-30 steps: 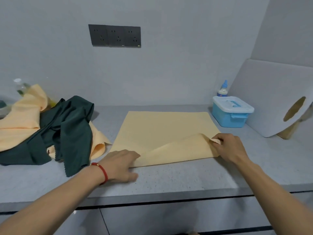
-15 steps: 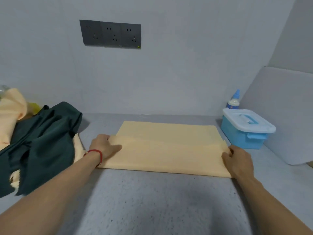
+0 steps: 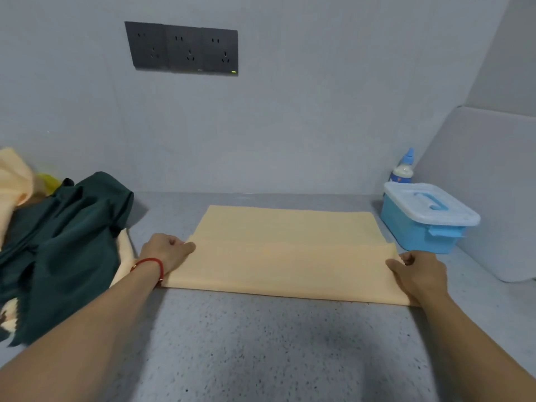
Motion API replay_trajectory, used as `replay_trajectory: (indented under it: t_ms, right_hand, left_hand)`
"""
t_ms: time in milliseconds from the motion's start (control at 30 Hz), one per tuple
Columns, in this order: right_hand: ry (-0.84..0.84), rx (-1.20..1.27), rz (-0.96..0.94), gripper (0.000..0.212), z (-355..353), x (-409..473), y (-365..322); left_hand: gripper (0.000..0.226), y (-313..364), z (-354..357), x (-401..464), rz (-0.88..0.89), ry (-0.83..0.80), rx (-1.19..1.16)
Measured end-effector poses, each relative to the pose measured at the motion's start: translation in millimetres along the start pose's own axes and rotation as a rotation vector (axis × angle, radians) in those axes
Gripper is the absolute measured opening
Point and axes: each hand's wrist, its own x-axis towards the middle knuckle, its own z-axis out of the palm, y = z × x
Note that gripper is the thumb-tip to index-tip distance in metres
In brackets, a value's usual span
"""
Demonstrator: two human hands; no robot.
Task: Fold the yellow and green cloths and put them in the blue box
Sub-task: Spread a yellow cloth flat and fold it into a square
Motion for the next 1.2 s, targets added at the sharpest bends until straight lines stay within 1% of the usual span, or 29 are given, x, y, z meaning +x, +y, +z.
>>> replay_trajectory:
  t_ms: [133, 333, 467, 533, 600, 633, 667, 733, 767, 800, 833, 867, 933, 967, 1033, 1067, 1133, 1200]
  right_hand:
    - [-0.051, -0.008, 0.054, 0.023, 0, 6, -2]
    - [-0.097, 0.013, 0.100, 0.025, -6, 6, -5]
    - [-0.065, 0.010, 0.099, 0.024, 1, 5, -4]
    - [-0.069, -0.015, 0.092, 0.023, 0, 7, -7]
    - [-0.086, -0.030, 0.081, 0.028, -5, 4, -13]
    - [-0.076, -0.062, 0.058, 0.033, -8, -1, -16]
    - [-0.029, -0.141, -0.004, 0.037, -9, -6, -18]
    - [0.119, -0.344, -0.214, 0.039, -5, -20, -25]
    - [0.149, -0.359, -0.336, 0.039, 0, -30, -35]
    - [0.101, -0.312, -0.422, 0.039, 6, -42, -49]
    - [0.010, -0.236, -0.478, 0.040, 13, -56, -64]
    - [-0.084, -0.181, -0.525, 0.043, 23, -69, -79]
    - [-0.229, -0.204, -0.652, 0.050, 45, -92, -103]
    - [-0.304, -0.230, -0.689, 0.053, 55, -101, -109]
    - [-0.445, -0.290, -0.672, 0.056, 72, -112, -108]
    - [-0.470, -0.328, -0.664, 0.056, 79, -114, -104]
    - [-0.464, -0.400, -0.663, 0.058, 84, -112, -94]
    - [-0.459, -0.447, -0.610, 0.063, 77, -98, -83]
  left_hand:
    - [0.040, 2, -2, 1, 0.001, 0.006, 0.011]
    - [0.047, 0, -3, 0, 0.013, 0.009, 0.075]
    - [0.049, -3, -3, 6, 0.053, 0.043, 0.129]
    - [0.049, 6, -3, 5, 0.058, 0.029, 0.141]
    - [0.047, 19, -8, -2, 0.085, 0.004, 0.182]
    - [0.044, 27, -9, -7, 0.106, 0.004, 0.224]
    - [0.041, 32, -10, -15, 0.139, 0.035, 0.299]
    - [0.038, 41, -3, -38, 0.265, 0.168, 0.504]
    - [0.038, 47, 4, -54, 0.346, 0.210, 0.593]
    - [0.039, 56, 16, -70, 0.430, 0.210, 0.644]
    - [0.041, 65, 31, -86, 0.514, 0.173, 0.658]
    - [0.044, 74, 46, -99, 0.587, 0.107, 0.661]
    - [0.050, 86, 75, -119, 0.645, -0.062, 0.693]
    - [0.054, 88, 86, -124, 0.641, -0.134, 0.718]
    - [0.061, 79, 103, -128, 0.583, -0.213, 0.757]
    - [0.063, 73, 109, -127, 0.544, -0.231, 0.760]
    - [0.063, 65, 114, -125, 0.498, -0.241, 0.749]
    - [0.064, 63, 111, -118, 0.457, -0.248, 0.754]
